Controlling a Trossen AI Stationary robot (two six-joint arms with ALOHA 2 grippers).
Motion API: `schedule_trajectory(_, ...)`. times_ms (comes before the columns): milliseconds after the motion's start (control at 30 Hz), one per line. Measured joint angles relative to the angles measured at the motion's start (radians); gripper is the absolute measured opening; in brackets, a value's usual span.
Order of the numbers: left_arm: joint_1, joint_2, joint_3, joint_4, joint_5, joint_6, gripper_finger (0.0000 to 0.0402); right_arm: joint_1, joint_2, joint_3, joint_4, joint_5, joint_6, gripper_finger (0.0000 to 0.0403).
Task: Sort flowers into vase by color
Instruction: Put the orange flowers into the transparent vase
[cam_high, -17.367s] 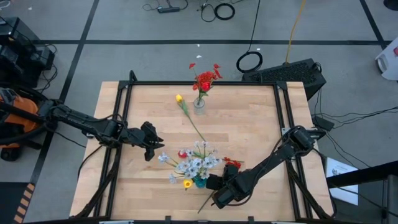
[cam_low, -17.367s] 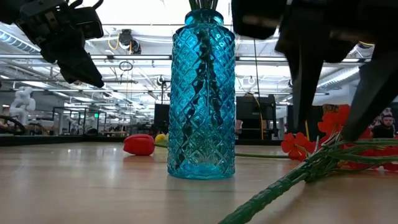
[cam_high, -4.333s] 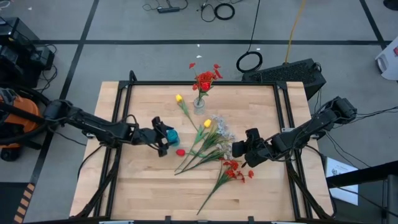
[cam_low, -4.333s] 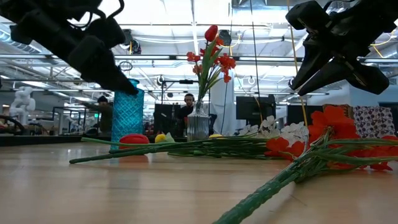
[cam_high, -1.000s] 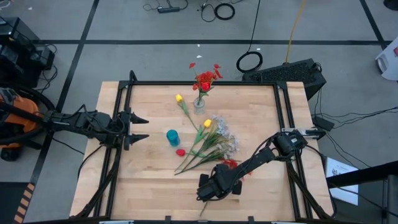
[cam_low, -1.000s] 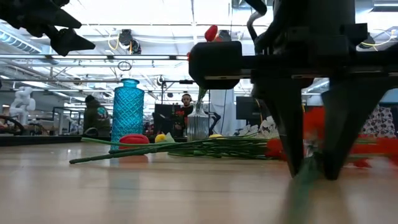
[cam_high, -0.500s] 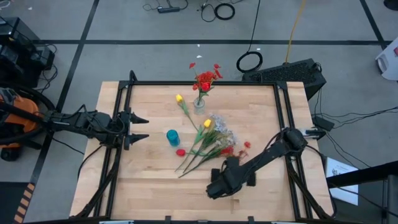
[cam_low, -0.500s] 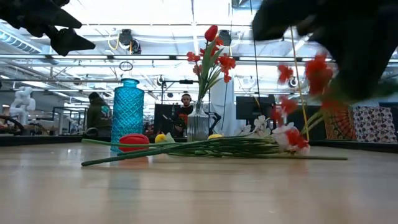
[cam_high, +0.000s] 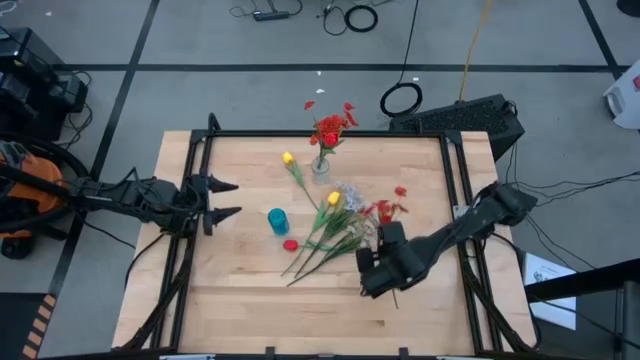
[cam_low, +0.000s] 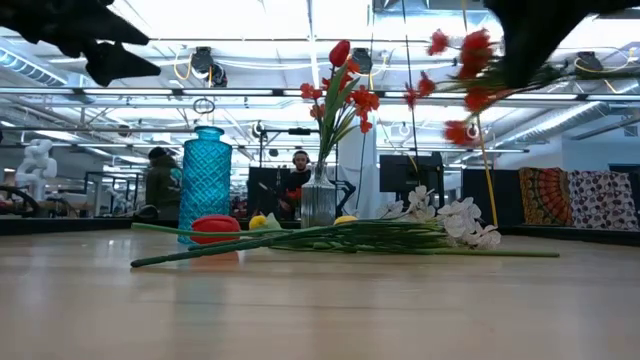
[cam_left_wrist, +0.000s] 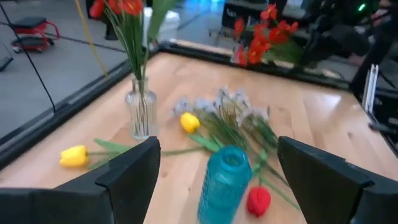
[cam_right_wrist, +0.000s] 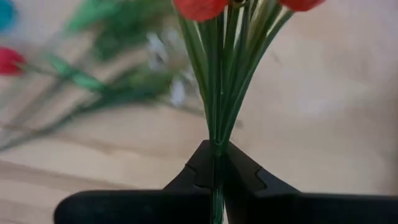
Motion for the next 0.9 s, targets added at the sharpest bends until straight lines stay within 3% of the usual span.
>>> schedule_trajectory(233,0.0,0.019,0.0,0.049,-0.102,0.001,0.0327,-0.118,-0.263,-0.377,0.508,0.196,-0.29,0.0001)
schedule_trajectory(367,0.0,0.042,0.0,0.067,-0.12,0.001,0.0327,-0.233,-0.42,-0.601,0.881,0.225,-0.566,0.0001)
schedule_trajectory(567,0.0,0.094,0.0,0.095,-0.221,0.0,0.0327,-0.497,-0.619,-0.897,1.403,0.046,-0.993,0.0)
schedule_trajectory(767,0.0,0.147,0.0,0.18,-0.262,0.0,0.0327,-0.733,-0.699,-1.071,2.0,-0.19,-1.393,0.0)
schedule_trajectory(900,0.0,0.18,0.0,0.186,-0.285,0.0,0.0327,-0.872,-0.695,-1.079,2.095,-0.326,-1.494,0.0)
